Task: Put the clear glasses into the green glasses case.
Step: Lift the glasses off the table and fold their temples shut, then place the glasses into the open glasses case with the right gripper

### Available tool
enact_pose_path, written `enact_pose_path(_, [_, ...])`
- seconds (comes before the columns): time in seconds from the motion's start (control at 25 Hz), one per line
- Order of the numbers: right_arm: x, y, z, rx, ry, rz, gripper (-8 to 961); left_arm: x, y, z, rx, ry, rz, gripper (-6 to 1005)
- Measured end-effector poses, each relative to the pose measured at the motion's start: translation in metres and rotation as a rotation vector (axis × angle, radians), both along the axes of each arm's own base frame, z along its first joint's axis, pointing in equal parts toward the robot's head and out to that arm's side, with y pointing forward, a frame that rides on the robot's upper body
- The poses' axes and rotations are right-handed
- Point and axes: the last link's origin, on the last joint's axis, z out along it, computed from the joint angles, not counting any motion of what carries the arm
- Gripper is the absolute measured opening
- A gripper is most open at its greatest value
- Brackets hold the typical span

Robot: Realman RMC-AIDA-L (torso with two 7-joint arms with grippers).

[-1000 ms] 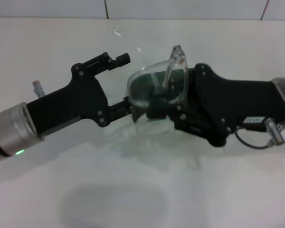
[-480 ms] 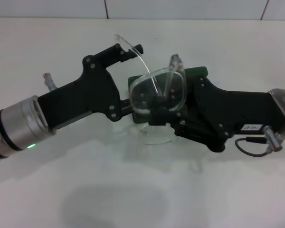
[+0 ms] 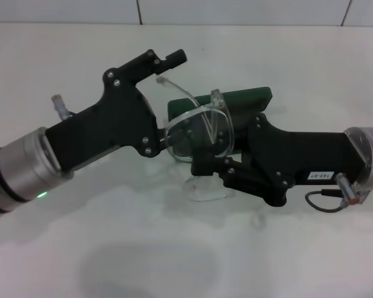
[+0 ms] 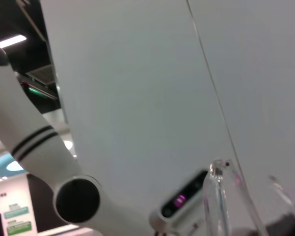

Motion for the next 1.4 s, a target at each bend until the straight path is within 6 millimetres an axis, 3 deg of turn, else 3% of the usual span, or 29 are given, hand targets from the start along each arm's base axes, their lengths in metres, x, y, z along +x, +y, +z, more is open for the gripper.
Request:
enact_pose_path(0.52, [0.014,0.007,-0.010,0.023,-0.126,-0.051,126,-0.004,-0.005,0.003,0.019,-0.016,-0.001,665])
enact_pose_path(1.12, [0.022,0.024,-0.007,0.108,-0.264,-0.029,125,-0.012,-0.007,0.007,0.091,-0.023,0.032,666])
enact_pose_path(1.4, [0.017,0.045,-0.004,0.238,-0.435,0.062,126,-0.030,-0.007,0.034,0.283,-0.189,0.194,666])
